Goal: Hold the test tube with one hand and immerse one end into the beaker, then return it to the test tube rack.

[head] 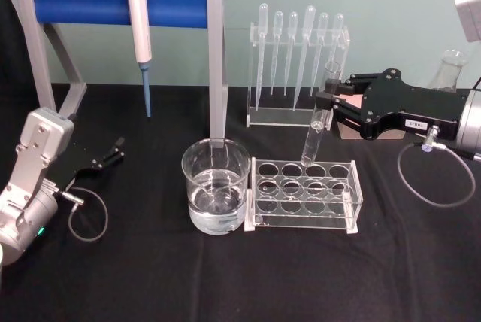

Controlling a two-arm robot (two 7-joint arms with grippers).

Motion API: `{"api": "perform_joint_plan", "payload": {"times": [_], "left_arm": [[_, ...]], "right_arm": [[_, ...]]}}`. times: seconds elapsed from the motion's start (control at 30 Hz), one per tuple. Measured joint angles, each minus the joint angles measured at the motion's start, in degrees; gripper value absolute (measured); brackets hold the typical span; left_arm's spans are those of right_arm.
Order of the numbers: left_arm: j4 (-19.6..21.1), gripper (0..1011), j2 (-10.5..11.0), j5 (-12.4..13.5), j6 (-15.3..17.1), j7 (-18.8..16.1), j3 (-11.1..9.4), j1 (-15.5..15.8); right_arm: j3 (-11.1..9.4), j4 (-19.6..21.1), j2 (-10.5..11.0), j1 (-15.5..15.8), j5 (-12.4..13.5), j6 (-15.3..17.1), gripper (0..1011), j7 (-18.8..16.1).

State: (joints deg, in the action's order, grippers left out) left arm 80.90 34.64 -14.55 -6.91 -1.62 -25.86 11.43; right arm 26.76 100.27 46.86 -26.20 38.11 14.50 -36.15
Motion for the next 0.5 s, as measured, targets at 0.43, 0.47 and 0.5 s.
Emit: {"api": "perform_joint_plan", "payload": {"times": [0.43, 0.47, 0.5], "left_arm": [[0.0, 1000, 0.0, 0.0, 0.0, 0.0, 0.0, 0.0], [0.0, 1000, 0.0, 0.0, 0.0, 0.0, 0.0, 0.0], [0.0, 1000, 0.0, 0.0, 0.0, 0.0, 0.0, 0.0]], "right_arm": [[0.0, 0.0, 0.0, 0.0, 0.01, 0.0, 242, 0.0], [0.0, 0.0, 0.0, 0.0, 0.01, 0.0, 242, 0.0], [0.0, 0.0, 0.0, 0.0, 0.01, 0.0, 242, 0.0]]}}
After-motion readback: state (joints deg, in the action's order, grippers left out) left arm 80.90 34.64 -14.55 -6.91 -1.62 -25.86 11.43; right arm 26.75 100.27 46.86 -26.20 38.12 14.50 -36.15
